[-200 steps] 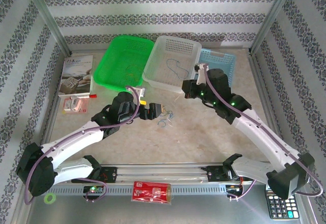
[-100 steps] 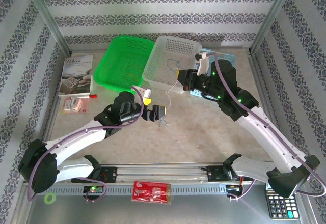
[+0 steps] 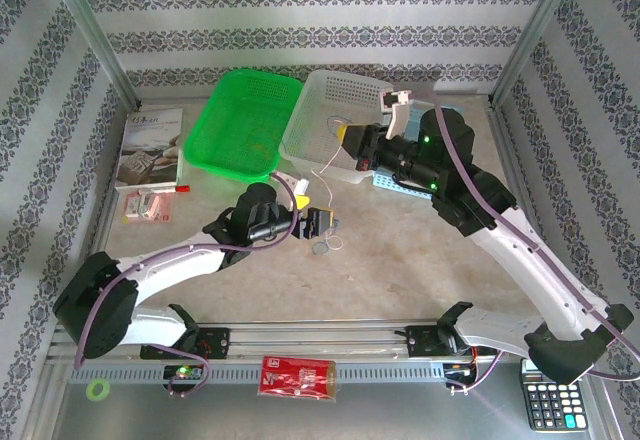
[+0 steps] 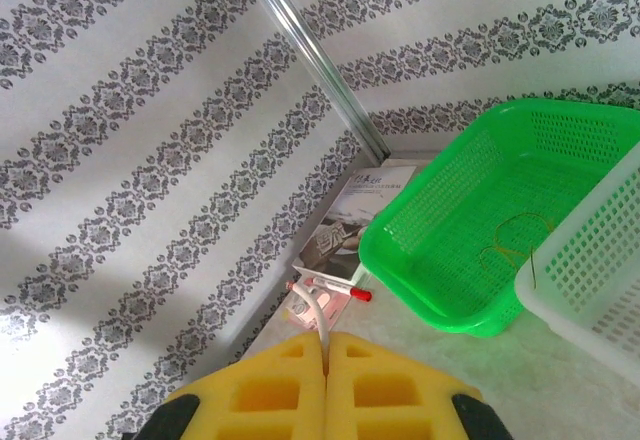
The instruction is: Untangle the cables
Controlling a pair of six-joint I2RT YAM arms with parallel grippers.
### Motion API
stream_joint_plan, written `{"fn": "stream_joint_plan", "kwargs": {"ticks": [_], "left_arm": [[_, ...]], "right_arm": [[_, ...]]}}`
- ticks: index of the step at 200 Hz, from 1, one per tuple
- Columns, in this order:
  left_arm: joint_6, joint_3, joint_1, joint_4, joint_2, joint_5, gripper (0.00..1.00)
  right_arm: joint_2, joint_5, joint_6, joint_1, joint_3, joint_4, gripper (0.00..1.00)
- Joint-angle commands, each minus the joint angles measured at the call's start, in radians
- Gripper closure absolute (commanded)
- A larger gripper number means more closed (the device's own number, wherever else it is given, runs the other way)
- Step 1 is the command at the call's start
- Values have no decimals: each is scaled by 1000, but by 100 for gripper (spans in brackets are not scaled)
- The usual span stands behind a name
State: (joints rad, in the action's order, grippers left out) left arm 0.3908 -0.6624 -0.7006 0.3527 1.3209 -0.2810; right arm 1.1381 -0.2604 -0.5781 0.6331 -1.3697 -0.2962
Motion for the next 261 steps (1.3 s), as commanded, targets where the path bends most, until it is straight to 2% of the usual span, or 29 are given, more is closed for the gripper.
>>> {"fn": "stream_joint_plan", "kwargs": {"ticks": [1,106,167,207,261], "left_arm": [[-16,18,-13,92,22,35,20],[-8,47,-13,143,86,51,42],[-1,65,-13,167,91,11,56],[22,105,-14,193,96,0,60],[38,160,-13,203,64,9,60]], "right_arm": [[6,-9,-14,14,-45,29,100],[42,-54,-39,4,-236,47,100],[66,-62,-39,-30,-310,49,100],[71,-55,-29,-89,-383,53,100],[62,-7,-47,-249,-439,113,100]]}}
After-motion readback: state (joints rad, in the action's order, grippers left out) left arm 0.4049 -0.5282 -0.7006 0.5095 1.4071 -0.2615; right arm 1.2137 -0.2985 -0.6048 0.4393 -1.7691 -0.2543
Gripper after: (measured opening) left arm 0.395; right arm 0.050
